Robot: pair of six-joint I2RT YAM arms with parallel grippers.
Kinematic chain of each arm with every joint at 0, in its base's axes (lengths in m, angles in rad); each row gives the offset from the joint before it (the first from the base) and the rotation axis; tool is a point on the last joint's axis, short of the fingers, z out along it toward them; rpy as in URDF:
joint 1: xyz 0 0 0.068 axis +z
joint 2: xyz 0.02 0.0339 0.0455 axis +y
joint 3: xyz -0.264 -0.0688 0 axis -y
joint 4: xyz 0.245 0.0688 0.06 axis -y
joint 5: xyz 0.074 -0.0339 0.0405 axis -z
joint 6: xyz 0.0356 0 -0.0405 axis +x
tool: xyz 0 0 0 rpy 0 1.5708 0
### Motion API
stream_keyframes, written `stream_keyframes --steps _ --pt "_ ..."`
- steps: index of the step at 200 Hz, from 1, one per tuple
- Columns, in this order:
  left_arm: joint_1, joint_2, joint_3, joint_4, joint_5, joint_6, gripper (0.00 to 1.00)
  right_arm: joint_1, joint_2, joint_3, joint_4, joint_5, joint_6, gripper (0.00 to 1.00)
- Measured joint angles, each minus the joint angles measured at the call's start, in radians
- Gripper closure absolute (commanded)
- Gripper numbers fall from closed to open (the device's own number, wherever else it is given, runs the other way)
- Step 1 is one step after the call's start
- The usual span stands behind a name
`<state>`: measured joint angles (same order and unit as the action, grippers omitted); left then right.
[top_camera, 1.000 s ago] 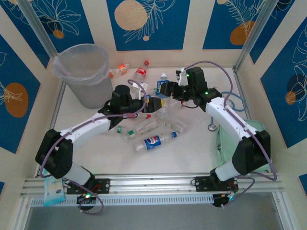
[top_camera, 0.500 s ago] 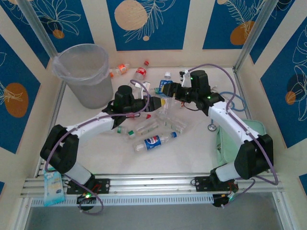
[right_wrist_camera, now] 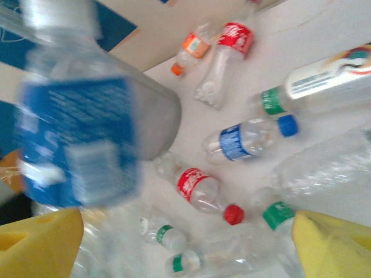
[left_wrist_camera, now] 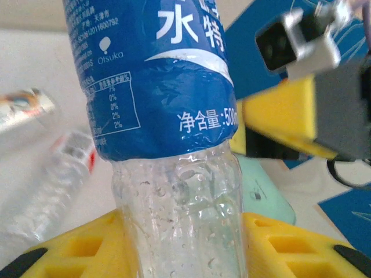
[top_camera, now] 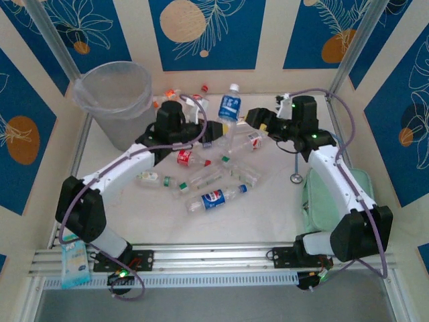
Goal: Put the plastic bottles in the bin
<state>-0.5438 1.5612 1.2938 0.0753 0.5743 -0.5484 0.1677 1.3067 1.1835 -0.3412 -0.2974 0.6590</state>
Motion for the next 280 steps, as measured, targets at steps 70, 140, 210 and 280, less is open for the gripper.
stream_keyframes --steps 70,140,210,280 --pt "0.312 -0.038 0.311 -0.304 -0.266 0.229 0.93 -0.078 -0.091 -0.054 -0.145 0.016 -0.082 0.09" --pt "0.506 0.084 0.605 -0.581 -0.52 0.387 1.0 -0.083 -0.057 -0.071 -0.172 -0.007 -0.141 0.09" --pt "0.546 0.358 0.8 -0.88 -0.621 0.504 1.0 -0.105 -0.061 -0.138 -0.166 -0.002 -0.189 0.09" --pt "0.588 0.507 0.909 -1.058 -0.584 0.583 1.0 -0.143 -0.058 -0.198 -0.115 -0.021 -0.193 0.09"
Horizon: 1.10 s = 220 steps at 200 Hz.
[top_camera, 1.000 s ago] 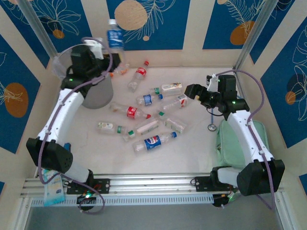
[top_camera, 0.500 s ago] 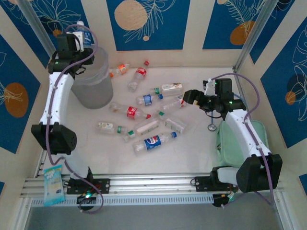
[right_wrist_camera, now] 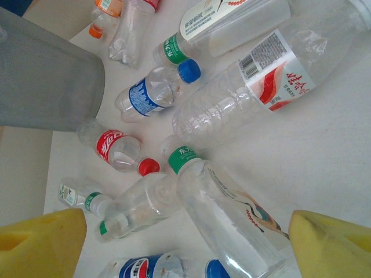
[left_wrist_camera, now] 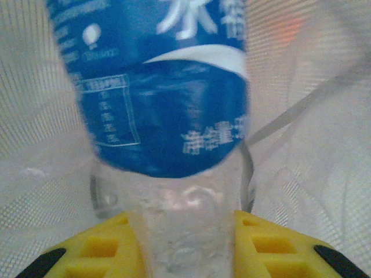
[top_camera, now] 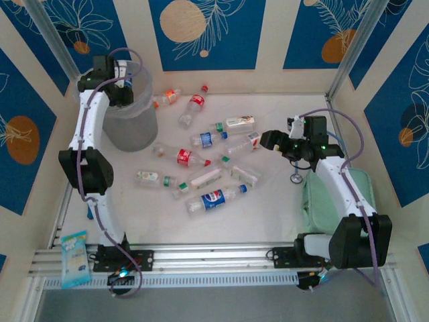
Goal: Put the plastic bottles in the bin
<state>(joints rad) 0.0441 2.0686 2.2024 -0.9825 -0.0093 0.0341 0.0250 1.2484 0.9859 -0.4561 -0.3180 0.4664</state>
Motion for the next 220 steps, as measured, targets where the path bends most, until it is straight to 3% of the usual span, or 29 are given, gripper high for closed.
stream_keyframes --steps 65,177,220 --pt "0.025 0.05 -0.078 -0.134 0.004 0.061 1.0 -0.018 0.041 -0.001 0.038 -0.031 0.013 0.1" --pt "0.129 -0.124 -0.284 -0.213 -0.037 0.119 1.0 -0.018 0.212 0.069 0.074 -0.057 0.133 0.09" --pt "0.132 -0.124 -0.285 -0.211 -0.02 0.117 0.42 -0.005 0.227 0.075 0.063 -0.049 0.166 0.01"
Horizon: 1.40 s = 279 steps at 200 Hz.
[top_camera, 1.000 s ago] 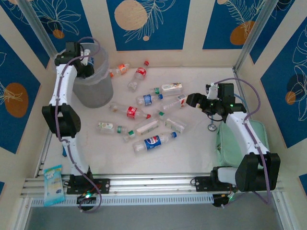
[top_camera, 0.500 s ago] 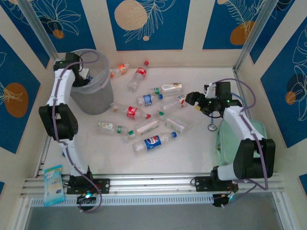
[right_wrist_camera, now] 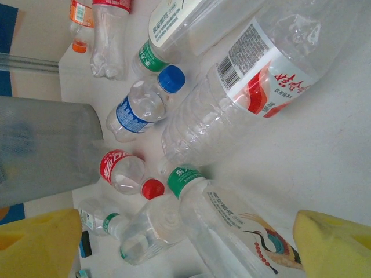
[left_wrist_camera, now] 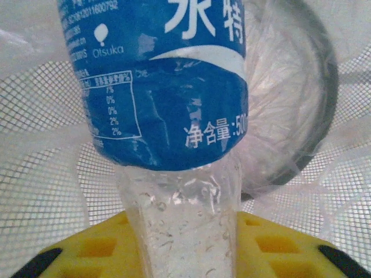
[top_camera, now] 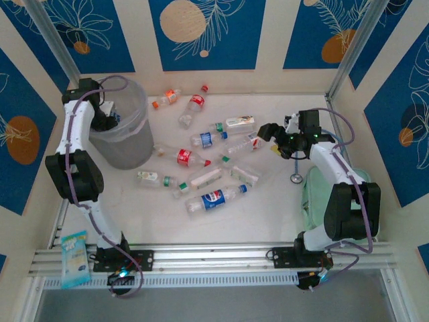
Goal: Put the plastic bottles in the bin
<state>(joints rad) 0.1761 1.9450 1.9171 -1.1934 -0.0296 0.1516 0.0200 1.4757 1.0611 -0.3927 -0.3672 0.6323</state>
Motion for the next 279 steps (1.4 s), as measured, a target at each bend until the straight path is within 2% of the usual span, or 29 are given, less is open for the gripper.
stream_keyframes --steps 19,67,115,154,184,207,237,262,279 --pt "0.003 -0.001 -0.002 0.003 0.014 -0.009 0.26 0.007 0.0 0.003 -0.024 0.013 0.008 0.01" --pt "0.007 -0.043 -0.003 0.007 0.032 -0.014 0.07 0.017 -0.002 0.003 -0.072 0.068 0.008 0.01" --pt "0.006 -0.202 0.021 0.032 0.066 -0.026 0.01 0.029 -0.001 0.021 -0.12 0.127 0.037 0.01" --pt "0.003 -0.369 0.064 0.067 0.055 -0.05 0.0 0.039 0.04 0.169 -0.205 0.16 0.042 0.01" --pt "-0.026 -0.488 0.112 0.097 0.055 -0.084 0.0 0.037 0.017 0.187 -0.198 0.162 0.042 0.01" --pt "-0.127 -0.528 0.191 0.105 0.033 -0.095 0.01 0.032 -0.019 0.169 -0.166 0.16 0.047 0.01" --pt "-0.333 -0.518 0.28 0.113 -0.026 -0.098 0.02 0.019 -0.077 0.129 -0.122 0.154 0.054 0.01" --pt "-0.517 -0.433 0.34 0.119 -0.085 -0.094 0.02 0.008 -0.119 0.1 -0.109 0.147 0.056 0.01" --pt "-0.594 -0.343 0.372 0.126 -0.104 -0.09 0.02 0.0 -0.128 0.095 -0.11 0.138 0.055 0.01"
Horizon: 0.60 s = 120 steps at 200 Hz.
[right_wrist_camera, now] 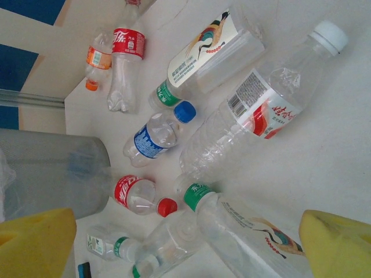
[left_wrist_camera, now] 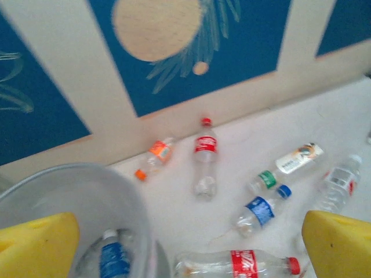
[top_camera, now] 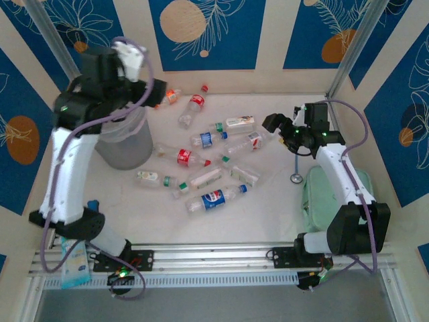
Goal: Put the plastic bottles in the bin
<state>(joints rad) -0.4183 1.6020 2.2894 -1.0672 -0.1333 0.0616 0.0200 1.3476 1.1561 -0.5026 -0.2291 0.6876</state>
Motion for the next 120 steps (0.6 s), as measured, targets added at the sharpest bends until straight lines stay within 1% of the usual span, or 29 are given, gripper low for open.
stream_keyframes --steps 17,53,86,105,120 --pt "-0.048 0.138 0.077 -0.01 -0.007 0.001 0.03 -0.012 -0.016 -0.009 -0.009 -0.012 -0.008 0.0" --pt "-0.066 0.41 0.237 -0.033 0.002 -0.001 0.02 -0.047 -0.072 -0.038 -0.045 -0.047 -0.047 0.02" --pt "-0.063 0.575 0.272 -0.028 0.029 -0.011 0.03 -0.073 -0.093 -0.076 -0.07 -0.082 -0.064 0.02" --pt "-0.061 0.667 0.273 -0.002 0.038 -0.03 0.05 -0.08 -0.099 -0.084 -0.09 -0.094 -0.077 0.02" --pt "-0.058 0.737 0.272 0.038 0.036 -0.039 0.05 -0.084 -0.11 -0.086 -0.1 -0.098 -0.087 0.02"
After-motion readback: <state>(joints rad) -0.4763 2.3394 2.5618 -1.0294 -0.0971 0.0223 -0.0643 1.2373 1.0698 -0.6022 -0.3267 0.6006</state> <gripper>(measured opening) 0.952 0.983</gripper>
